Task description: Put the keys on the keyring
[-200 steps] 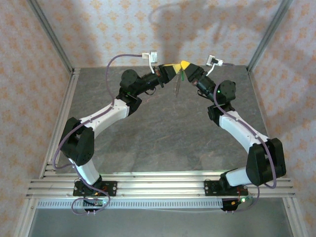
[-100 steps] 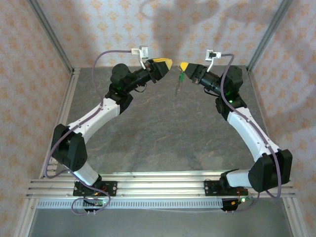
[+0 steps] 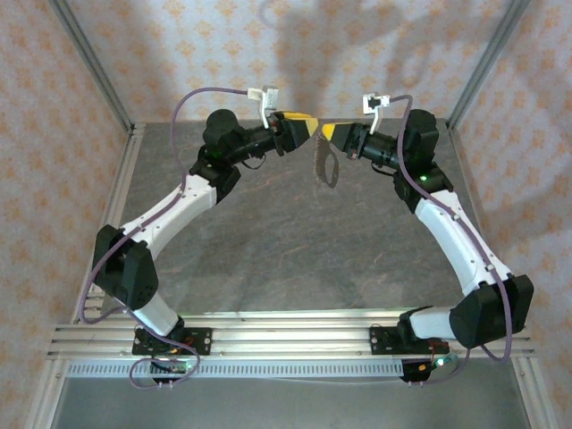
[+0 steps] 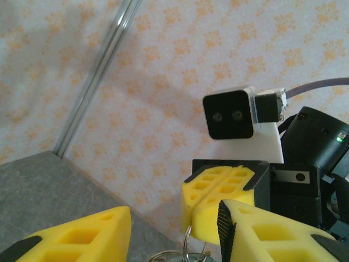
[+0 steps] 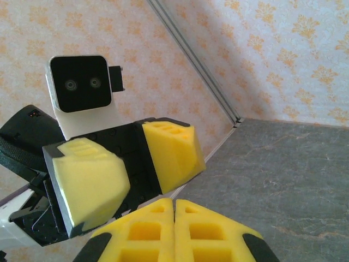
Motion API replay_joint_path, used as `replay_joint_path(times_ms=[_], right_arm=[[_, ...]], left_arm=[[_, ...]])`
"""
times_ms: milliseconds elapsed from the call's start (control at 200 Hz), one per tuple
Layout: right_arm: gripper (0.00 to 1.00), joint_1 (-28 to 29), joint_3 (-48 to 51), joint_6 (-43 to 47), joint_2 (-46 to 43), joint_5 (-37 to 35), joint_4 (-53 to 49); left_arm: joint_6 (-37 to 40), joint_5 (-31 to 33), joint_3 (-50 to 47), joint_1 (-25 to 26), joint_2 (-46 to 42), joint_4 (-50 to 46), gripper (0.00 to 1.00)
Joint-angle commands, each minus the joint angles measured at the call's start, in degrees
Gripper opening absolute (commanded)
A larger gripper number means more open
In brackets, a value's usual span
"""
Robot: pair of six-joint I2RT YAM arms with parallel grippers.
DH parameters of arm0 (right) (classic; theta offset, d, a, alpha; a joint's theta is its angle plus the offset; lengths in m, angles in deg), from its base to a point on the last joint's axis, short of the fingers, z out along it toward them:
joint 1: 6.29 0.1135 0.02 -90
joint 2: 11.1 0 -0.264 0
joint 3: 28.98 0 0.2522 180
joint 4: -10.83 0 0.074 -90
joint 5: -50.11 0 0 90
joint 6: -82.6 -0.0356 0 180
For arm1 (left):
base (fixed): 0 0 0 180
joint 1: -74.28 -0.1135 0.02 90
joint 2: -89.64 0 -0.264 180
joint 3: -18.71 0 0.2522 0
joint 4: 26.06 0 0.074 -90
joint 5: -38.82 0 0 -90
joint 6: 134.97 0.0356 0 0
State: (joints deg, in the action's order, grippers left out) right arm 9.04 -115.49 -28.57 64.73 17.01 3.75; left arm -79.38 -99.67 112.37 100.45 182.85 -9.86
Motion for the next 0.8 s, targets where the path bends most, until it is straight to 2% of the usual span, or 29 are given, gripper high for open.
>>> replay_joint_path(times_ms=[0, 340, 490, 661, 796], right_arm=[[0.0, -0.1, 0.2, -0.5, -0.8, 0.1, 3.9], [0.0, -0.1, 8.3, -13.6, -0.9, -6.1, 21.7], [0.0, -0.1, 12.3, -21.9, -0.4, -9.8, 33.0], [0.0, -0.1, 14.9, -30.1, 1.4, -13.0, 44.0], [0.0, 0.4, 14.8, -32.8, 2.4, -13.6, 47.3]], left_arm=[[0.9, -2.6, 1.5, 0.8, 0.8, -0.1, 0.47], [-5.5, 3.0, -3.5, 0.8, 0.0, 9.0, 0.47], [-7.6, 6.7, -5.5, 0.8, -0.7, 11.5, 0.47], [-10.5, 6.7, -5.7, 0.8, -0.3, 14.1, 0.45], [-11.3, 6.4, -5.5, 1.0, 0.2, 14.9, 0.44]])
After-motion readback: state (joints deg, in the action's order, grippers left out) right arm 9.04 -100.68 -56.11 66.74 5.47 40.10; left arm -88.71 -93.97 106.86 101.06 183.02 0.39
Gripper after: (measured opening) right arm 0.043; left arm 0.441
